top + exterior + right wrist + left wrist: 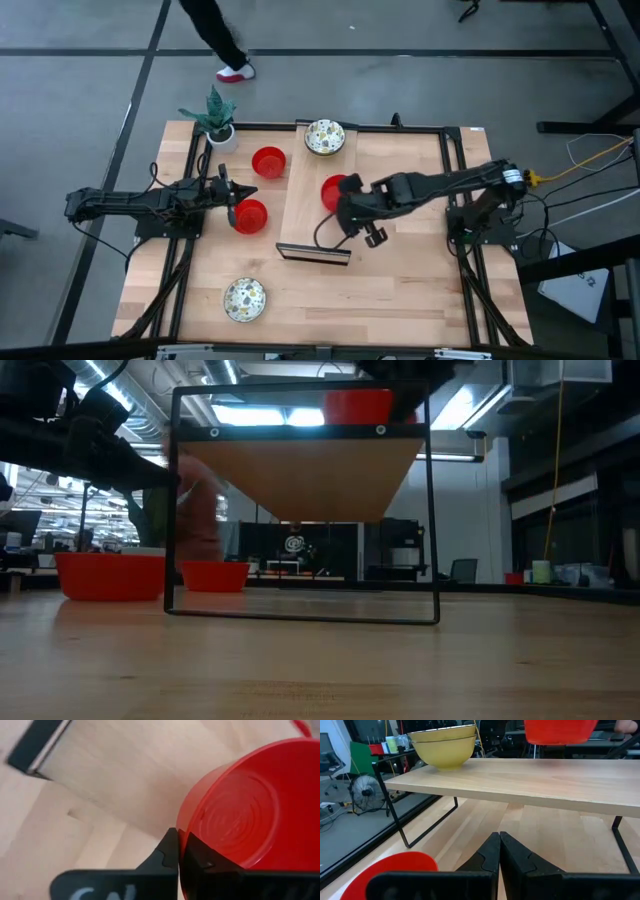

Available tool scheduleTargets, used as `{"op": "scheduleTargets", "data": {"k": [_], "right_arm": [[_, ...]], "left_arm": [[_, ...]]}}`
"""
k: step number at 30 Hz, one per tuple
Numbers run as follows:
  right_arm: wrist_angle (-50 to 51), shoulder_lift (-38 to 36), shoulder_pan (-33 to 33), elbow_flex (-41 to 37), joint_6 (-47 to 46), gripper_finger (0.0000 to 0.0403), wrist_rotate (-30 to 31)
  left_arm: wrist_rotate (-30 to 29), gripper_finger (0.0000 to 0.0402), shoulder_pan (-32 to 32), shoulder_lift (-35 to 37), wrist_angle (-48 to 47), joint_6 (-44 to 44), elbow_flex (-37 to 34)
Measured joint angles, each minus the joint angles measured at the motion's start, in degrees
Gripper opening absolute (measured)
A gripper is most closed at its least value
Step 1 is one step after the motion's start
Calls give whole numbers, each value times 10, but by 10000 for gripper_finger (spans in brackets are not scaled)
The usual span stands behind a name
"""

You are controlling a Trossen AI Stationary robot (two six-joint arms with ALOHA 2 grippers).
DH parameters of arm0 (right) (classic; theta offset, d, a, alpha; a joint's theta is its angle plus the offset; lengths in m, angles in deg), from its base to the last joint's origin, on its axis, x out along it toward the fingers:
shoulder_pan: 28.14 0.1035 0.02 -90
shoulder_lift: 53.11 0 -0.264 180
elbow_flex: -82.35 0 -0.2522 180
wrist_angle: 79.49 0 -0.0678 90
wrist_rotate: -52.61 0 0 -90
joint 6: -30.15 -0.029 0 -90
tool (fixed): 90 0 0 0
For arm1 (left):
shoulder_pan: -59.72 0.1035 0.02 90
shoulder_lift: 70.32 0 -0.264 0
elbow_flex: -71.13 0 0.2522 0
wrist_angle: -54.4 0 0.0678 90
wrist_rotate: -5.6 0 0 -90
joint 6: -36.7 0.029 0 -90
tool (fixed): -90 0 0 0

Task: Pick & Place Mini bowls
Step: Put the bottom right red bowl on the shelf

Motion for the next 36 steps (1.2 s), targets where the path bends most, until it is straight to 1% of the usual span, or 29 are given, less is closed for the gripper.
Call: {"op": "scheduleTargets", "data": {"k": [3,7,11,16,24,31,36], "right_arm": [[-3,18,-12,25,51,2,-3],[-1,42,-25,47,142,2,-34],[-2,55,-31,53,241,2,-64],[1,69,-39,53,292,2,-66],[-29,75,-55,53,310,2,-65],[-29,75,-56,53,313,2,-74],[-29,75,-56,53,311,11,-75]], "left_arm": [[0,4,0,0,0,0,0],[0,4,0,0,0,0,0],[0,4,0,0,0,0,0],[0,4,0,0,0,0,0],[0,4,0,0,0,0,0],[0,4,0,0,0,0,0],[0,4,0,0,0,0,0]]}}
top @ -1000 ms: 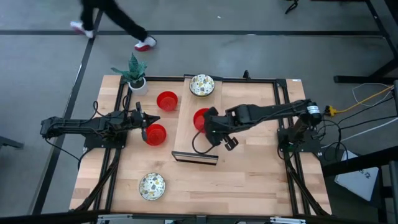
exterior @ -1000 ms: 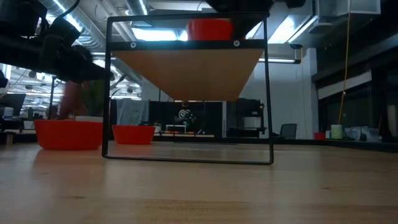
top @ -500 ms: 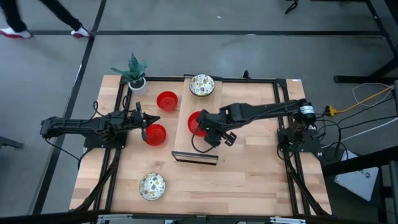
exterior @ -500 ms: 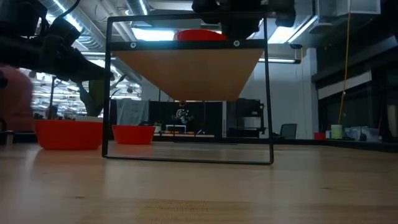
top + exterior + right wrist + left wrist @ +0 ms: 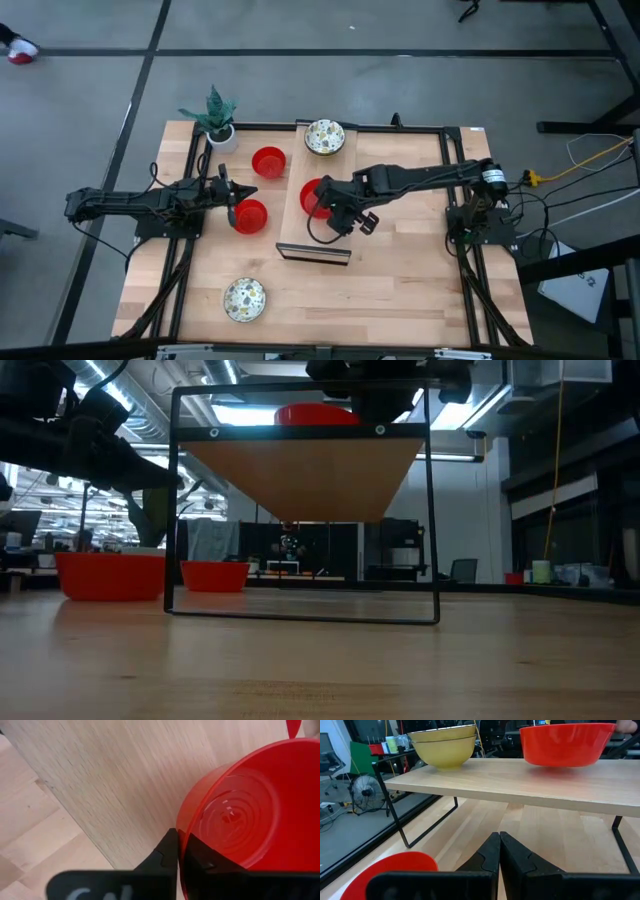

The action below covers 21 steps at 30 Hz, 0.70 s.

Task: Pick & Place Mini bowls
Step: Put the bottom right red bowl on the shelf

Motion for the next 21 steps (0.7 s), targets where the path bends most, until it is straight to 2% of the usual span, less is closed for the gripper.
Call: {"op": "scheduleTargets", "data": {"k": [21], "right_arm": [[-35,0,0,0,-36,18,5]], "left_arm": [[0,4,0,0,0,0,0]]}}
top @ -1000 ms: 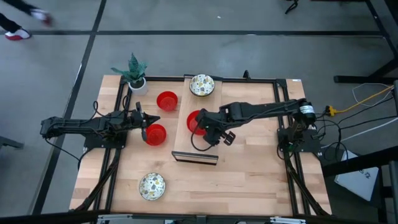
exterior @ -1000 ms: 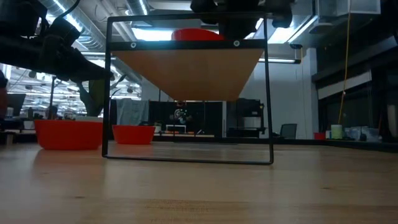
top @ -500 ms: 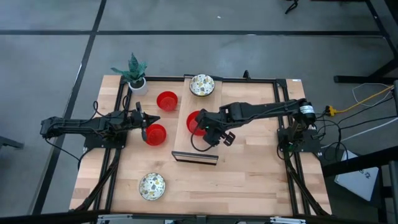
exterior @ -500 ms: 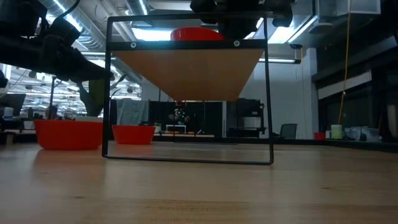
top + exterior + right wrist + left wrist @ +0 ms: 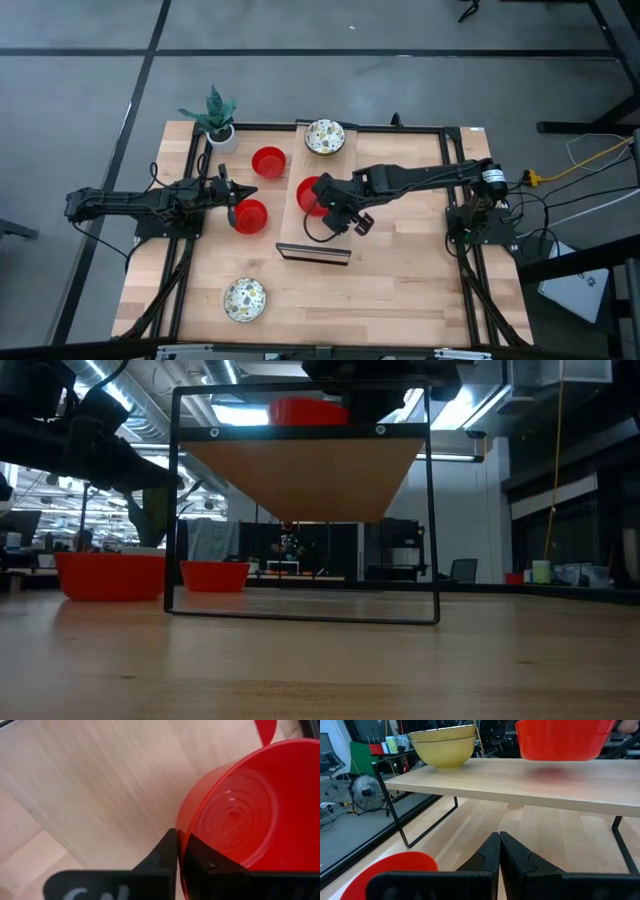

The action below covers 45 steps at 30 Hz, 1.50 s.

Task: Pick & Place Mini bowls
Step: Put the bottom right red bowl on the shelf, then stack the top red bowl on top of the red bowl on the shelf

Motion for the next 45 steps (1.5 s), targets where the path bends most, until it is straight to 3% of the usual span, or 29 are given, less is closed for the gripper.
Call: {"op": "scheduleTargets", "data": {"k": [8,19,24,35,45], "right_arm": [[5,0,0,0,-16,25,-15],[5,0,-2,0,-39,113,-14],[7,-3,-2,0,-56,133,-5],[11,-44,17,0,-71,137,33],[44,-109,42,0,-199,137,60]], "left_arm": [[0,4,0,0,0,0,0],[0,4,0,0,0,0,0],[0,4,0,0,0,0,0],[0,4,0,0,0,0,0],[0,4,0,0,0,0,0]]}}
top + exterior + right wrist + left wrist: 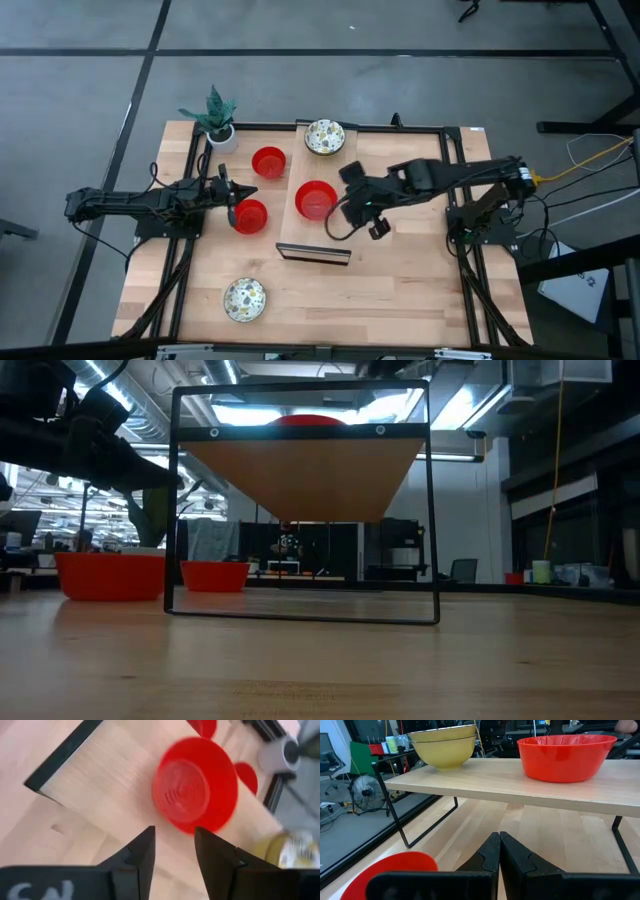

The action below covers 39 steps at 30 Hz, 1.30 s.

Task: Pick & Place Mini bowls
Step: Stack the top red bowl on top of the red bowl on the shelf

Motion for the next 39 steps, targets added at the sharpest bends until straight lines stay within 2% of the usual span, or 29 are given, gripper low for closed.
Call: {"op": "scheduleTargets", "data": {"k": [7,14,19,24,39], "right_arm": [[59,-45,-5,0,-141,137,1],[155,-54,-5,0,-221,137,0],[148,-61,-5,-42,-246,137,0],[85,-92,-16,-121,-246,137,0],[-240,-232,-66,-406,-218,137,-8]], "left_arm": [[0,4,0,0,0,0,0],[0,4,0,0,0,0,0],[0,4,0,0,0,0,0],[0,4,0,0,0,0,0],[0,4,0,0,0,0,0]]}}
